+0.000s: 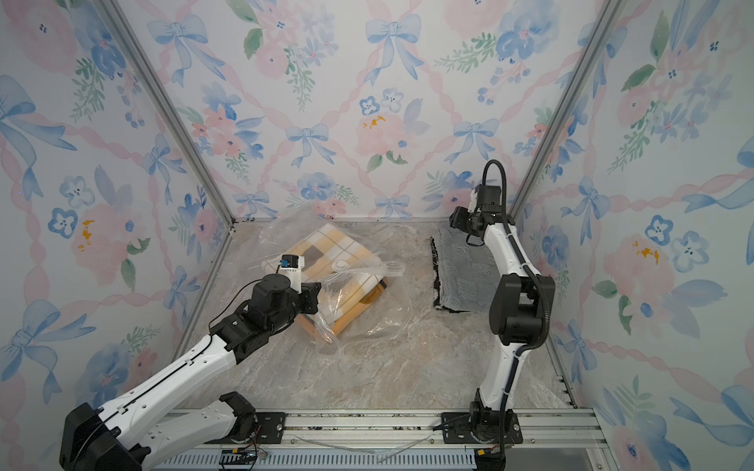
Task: Take the blanket out of the vacuum bag
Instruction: Place the blanket at the corner of the board.
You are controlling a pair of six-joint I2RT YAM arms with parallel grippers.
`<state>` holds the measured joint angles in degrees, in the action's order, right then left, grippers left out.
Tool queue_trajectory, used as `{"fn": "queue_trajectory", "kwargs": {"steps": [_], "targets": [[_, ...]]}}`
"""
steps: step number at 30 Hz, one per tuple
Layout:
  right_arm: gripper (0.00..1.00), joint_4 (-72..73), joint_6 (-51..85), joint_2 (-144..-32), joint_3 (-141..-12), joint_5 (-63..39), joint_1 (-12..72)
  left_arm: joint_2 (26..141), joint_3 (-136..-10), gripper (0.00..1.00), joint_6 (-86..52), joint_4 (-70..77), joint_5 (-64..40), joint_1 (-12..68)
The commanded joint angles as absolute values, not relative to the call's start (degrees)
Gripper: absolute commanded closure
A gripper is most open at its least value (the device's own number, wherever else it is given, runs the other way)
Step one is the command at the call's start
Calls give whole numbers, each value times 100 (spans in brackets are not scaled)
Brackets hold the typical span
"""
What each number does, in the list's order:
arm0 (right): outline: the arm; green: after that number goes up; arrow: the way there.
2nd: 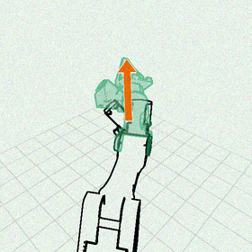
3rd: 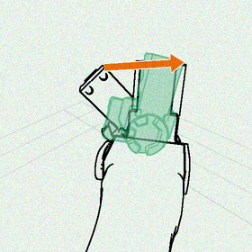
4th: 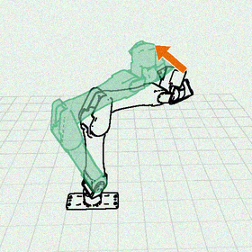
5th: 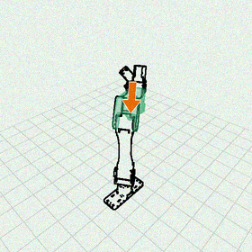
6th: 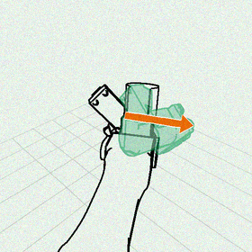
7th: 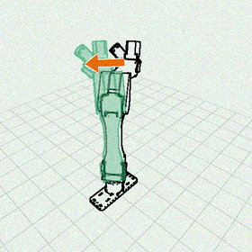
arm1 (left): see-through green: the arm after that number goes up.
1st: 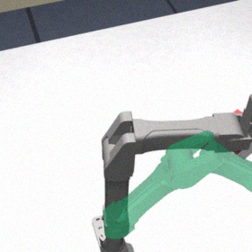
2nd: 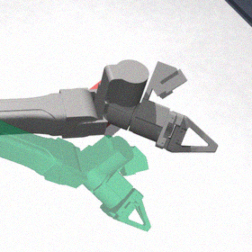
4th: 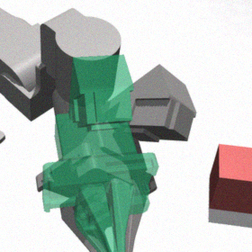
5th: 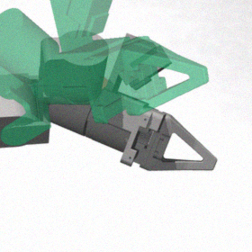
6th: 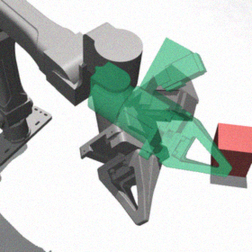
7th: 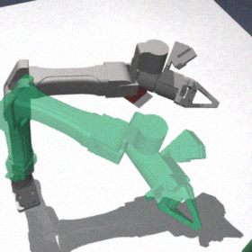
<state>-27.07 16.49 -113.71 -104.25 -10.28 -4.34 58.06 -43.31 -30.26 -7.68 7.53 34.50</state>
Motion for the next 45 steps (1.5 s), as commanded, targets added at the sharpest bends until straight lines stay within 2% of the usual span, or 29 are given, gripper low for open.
{"fn": "queue_trajectory", "kwargs": {"steps": [1, 3, 7, 11, 17, 23, 30, 33, 40, 45], "targets": [[37, -3249, 1629, -11158, -9867, -992, -620, 5726, -4263, 100, -2962, -807, 832, 3463], [36, -3073, 1581, -10779, -9267, -845, -648, 5727, -4263, 100, -2969, -771, 809, 3467], [25, -2812, 1521, -10067, -8197, -842, -626, 5724, -4175, 100, -2968, -709, 766, 3463], [25, -3042, 1460, -9610, -7563, -639, -463, 5723, -3984, 100, -3015, -595, 690, 3478], [25, -3370, 1514, -9177, -6735, 503, -160, 5609, -3835, 100, -3072, -489, 633, 3485], [24, -3385, 1382, -8474, -6240, 946, 269, 5447, -3751, 100, -3045, -541, 675, 3486], [24, -3709, 1692, -7758, -5704, 1001, 725, 5387, -3595, 100, -3067, -415, 630, 3481], [24, -3635, 1795, -7776, -5414, 1077, 795, 5430, -3595, 100, -3050, -371, 585, 3479], [25, -3722, 1778, -8585, -5485, 1083, 751, 5468, -3709, 100, -3018, -359, 492, 3474], [24, -3753, 1754, -8282, -5506, 1039, 871, 5375, -3691, 100, -3023, -414, 420, 3472]]}}
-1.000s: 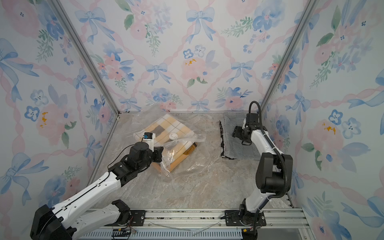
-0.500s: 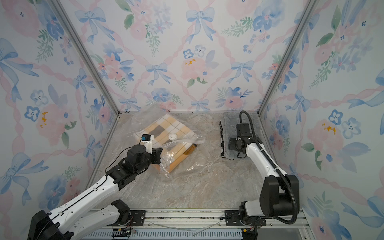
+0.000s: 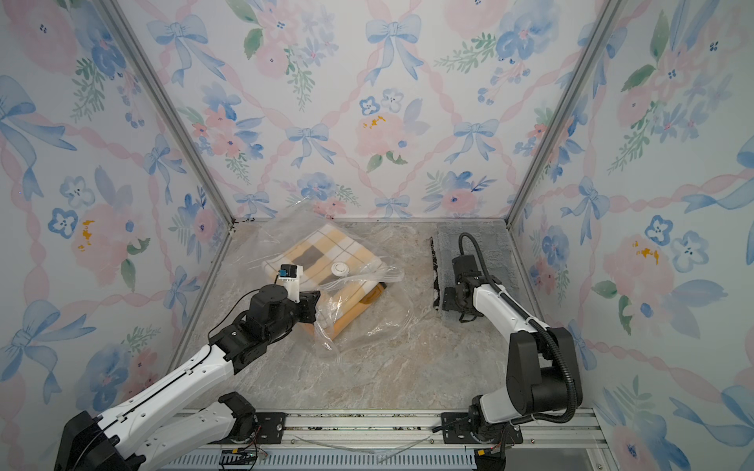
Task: Take the blanket out of the vacuum bag
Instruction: Place the blanket at the corner of the board, then move the blanket to the corner of the board.
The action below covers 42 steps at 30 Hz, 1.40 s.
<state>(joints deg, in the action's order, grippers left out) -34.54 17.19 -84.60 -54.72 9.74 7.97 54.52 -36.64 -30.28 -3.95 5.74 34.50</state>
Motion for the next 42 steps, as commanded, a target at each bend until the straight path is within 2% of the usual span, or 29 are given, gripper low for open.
{"fn": "queue_trajectory", "kwargs": {"steps": [1, 13, 18, 22, 26, 31, 38, 42], "targets": [[24, -3822, 1758, -8193, -5527, 1046, 879, 5380, -3672, 100, -3021, -413, 376, 3482], [24, -4310, 1746, -7250, -5591, 964, 688, 5617, -3690, 100, -2974, -80, 116, 3549], [25, -4400, 1795, -7123, -5460, 427, 119, 5715, -3727, 100, -2993, -105, 131, 3596], [25, -4704, 1913, -6860, -5285, 352, 6, 5713, -3737, 100, -2990, -132, 190, 3637], [26, -4505, 1950, -6716, -4893, -348, -376, 5757, -3737, 100, -2974, -61, 240, 3631], [26, -4081, 1847, -7011, -4754, -580, -724, 5952, -3877, 100, -2917, -96, 182, 3647], [26, -3012, 1801, -7966, -4993, -637, -1017, 5770, -4131, 100, -2794, -309, 339, 3650], [27, -2548, 1755, -8520, -5277, -796, -1132, 5761, -4383, 100, -2686, -235, 9, 3648]]}}
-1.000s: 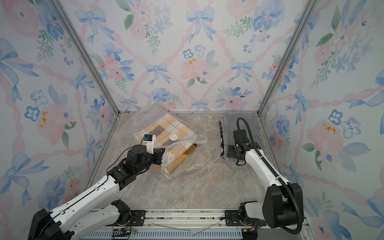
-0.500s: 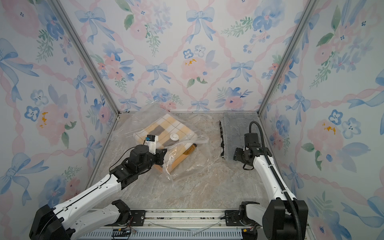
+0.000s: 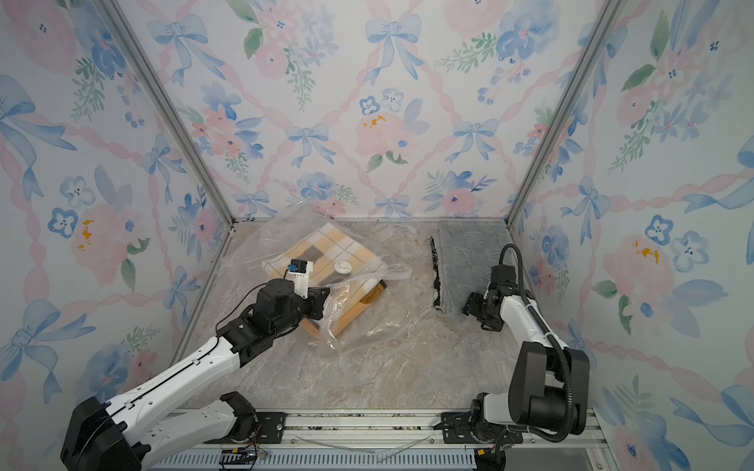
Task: Take the blanket out of the vacuum bag
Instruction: Move the blanket to the corner of the board.
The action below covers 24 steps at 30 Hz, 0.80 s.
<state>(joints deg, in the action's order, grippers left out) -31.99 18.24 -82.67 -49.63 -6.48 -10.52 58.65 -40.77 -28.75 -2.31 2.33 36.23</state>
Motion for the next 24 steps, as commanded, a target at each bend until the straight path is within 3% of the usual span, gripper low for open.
{"fn": "queue_trajectory", "kwargs": {"steps": [1, 5, 11, 24], "targets": [[27, -2480, 1756, -8587, -5348, -793, -1128, 5758, -4378, 100, -2641, -140, -129, 3657], [27, -2486, 1770, -8670, -5670, -736, -1123, 5687, -4368, 100, -2468, 291, -661, 3676], [27, -3082, 1672, -8504, -6025, -498, -1109, 5702, -4627, 100, -2186, 64, -465, 3676], [25, -3968, 1955, -6809, -5524, -851, -509, 5822, -4953, 100, -1942, -41, -624, 3693]]}}
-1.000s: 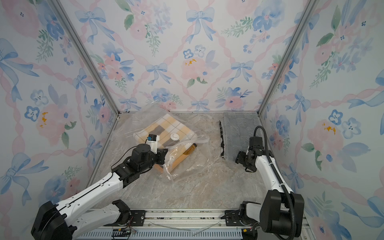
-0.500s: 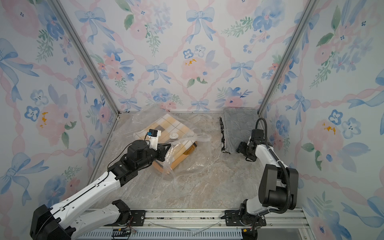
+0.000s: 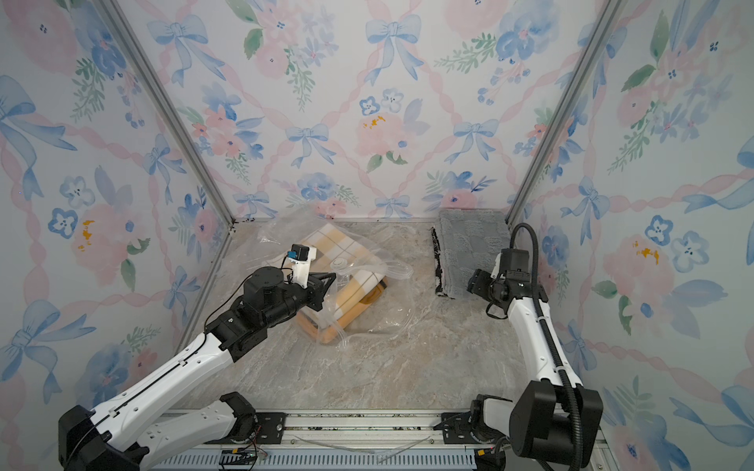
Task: Take the blanket out of the vacuum bag
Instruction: Move the blanket to the corner of the board, then take out the blanket from the vacuum bag.
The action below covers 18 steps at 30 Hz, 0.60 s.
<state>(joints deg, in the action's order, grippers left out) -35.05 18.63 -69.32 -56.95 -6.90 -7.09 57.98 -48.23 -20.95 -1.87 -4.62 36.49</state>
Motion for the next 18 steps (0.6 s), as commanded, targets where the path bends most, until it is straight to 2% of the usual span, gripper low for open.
{"fn": "queue_trajectory", "kwargs": {"steps": [1, 11, 18], "targets": [[25, -3996, 1952, -6770, -5503, -877, -396, 5826, -4965, 100, -1938, -27, -617, 3694], [25, -4058, 2264, -6852, -5496, -694, 666, 5567, -4793, 100, -1890, -228, -317, 3692], [25, -3252, 3100, -6701, -5442, -1228, 1595, 5353, -4525, 100, -1846, -245, -352, 3696]]}}
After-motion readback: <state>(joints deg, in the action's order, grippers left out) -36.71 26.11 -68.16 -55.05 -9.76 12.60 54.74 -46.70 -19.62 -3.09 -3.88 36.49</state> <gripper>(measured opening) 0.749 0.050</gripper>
